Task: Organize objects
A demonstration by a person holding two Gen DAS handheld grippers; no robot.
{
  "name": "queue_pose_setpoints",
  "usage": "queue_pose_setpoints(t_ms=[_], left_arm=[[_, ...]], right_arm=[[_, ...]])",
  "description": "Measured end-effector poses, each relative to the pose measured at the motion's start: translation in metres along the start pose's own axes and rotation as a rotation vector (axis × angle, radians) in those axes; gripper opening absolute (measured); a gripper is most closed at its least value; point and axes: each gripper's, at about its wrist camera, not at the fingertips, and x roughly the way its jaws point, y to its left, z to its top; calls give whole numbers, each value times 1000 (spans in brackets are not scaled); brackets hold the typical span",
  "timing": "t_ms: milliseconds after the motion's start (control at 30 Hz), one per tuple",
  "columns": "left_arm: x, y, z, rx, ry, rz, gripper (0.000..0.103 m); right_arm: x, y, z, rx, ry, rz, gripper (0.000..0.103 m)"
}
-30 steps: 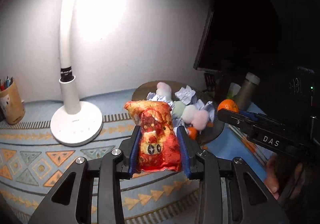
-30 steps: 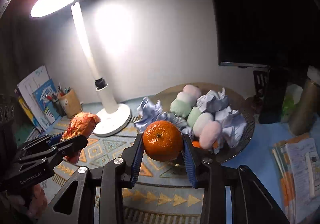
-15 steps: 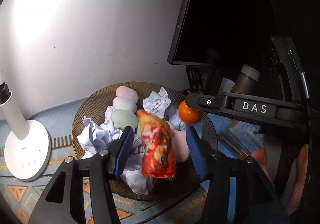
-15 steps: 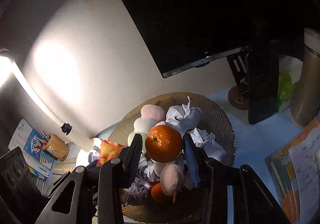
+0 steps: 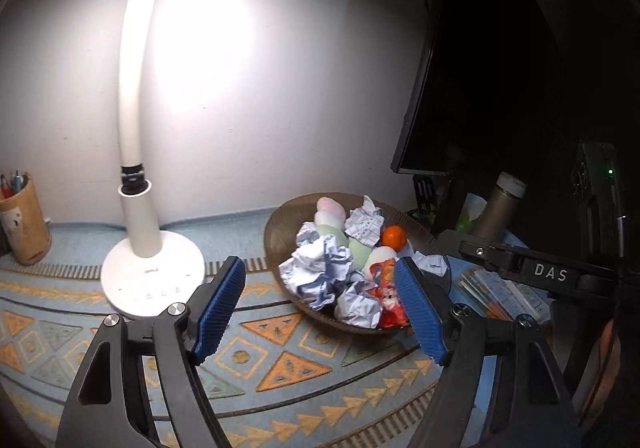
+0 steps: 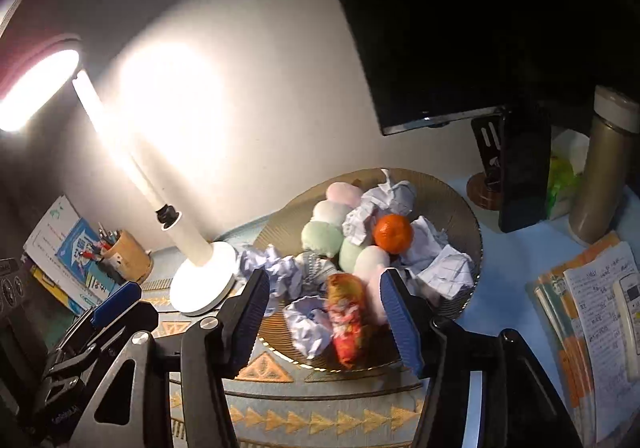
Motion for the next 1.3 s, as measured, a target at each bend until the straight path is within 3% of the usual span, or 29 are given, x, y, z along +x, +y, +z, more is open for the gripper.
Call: queue_pose_setpoints(t_ms=[133,267,333,433,567,767,1300], left_arm=[[-55,39,-21,-19,-32,275,76],[-76,92,-59,-96,21,358,76],[-79,114,-79,-101,52,398,76],[-69,135,-105,-101,92,399,76],[-50,146,-129,-160,117,339,76],[-39,137,-133,-127,157,319,76],[-36,152,-137,-194,196,358,76]], right_arm=[[-22,62,-16,-95,-31,41,64],[3,113,-56,-142,75,74,80],[25,134,-85,-181,126,71,80],[55,156,-123,-251,149,45,80],[81,163,-147,-302,143,-20,80],[101,151,-156,-285,165,-72,79],[102,159,-161,-329,166,-98,79]])
